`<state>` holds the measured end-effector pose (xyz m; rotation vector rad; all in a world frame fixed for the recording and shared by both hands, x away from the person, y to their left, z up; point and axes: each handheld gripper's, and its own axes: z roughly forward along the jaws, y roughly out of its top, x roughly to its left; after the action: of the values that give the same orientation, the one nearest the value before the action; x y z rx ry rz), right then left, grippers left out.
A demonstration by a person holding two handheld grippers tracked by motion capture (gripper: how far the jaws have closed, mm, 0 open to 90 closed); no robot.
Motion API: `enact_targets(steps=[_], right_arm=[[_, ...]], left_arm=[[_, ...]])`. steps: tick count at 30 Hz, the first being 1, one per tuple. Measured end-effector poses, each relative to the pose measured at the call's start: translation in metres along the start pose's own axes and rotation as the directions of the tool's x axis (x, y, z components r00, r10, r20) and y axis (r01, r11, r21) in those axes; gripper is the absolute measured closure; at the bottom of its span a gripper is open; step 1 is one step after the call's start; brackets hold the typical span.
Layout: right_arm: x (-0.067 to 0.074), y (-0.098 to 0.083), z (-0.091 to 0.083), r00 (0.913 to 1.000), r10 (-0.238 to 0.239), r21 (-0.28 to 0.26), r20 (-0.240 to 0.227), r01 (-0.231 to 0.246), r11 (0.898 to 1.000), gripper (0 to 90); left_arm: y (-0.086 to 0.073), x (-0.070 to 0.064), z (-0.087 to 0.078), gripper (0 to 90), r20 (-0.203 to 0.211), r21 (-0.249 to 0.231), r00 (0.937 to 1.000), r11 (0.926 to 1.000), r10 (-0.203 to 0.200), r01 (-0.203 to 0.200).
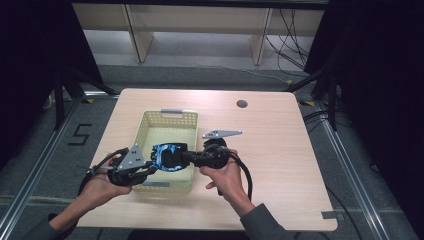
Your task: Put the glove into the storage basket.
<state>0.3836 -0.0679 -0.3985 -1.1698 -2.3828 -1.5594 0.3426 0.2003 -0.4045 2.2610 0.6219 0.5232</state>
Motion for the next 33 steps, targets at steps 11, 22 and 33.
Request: enact_targets(steps=[11,22,33], right_arm=[[-0.004,0.004,0.027,1.0,-0.009,0.039,0.002,0.009,0.999,85.8],[-0.01,0.004,0.053,0.9995,0.0,0.107,0.032,-0.004,0.994,85.8],[-0.016,-0.001,0.078,0.9987,0.011,0.188,0.05,-0.02,0.982,85.6]], left_arm=[[-0.014,0.02,0.006,77.7,0.002,0.047,0.9999,0.9988,-0.016,0.016],[-0.028,0.027,0.012,77.3,0.007,0.089,0.9992,0.9952,-0.04,0.04],[-0.039,0.034,0.022,77.0,0.021,0.134,0.9979,0.9893,-0.061,0.058]])
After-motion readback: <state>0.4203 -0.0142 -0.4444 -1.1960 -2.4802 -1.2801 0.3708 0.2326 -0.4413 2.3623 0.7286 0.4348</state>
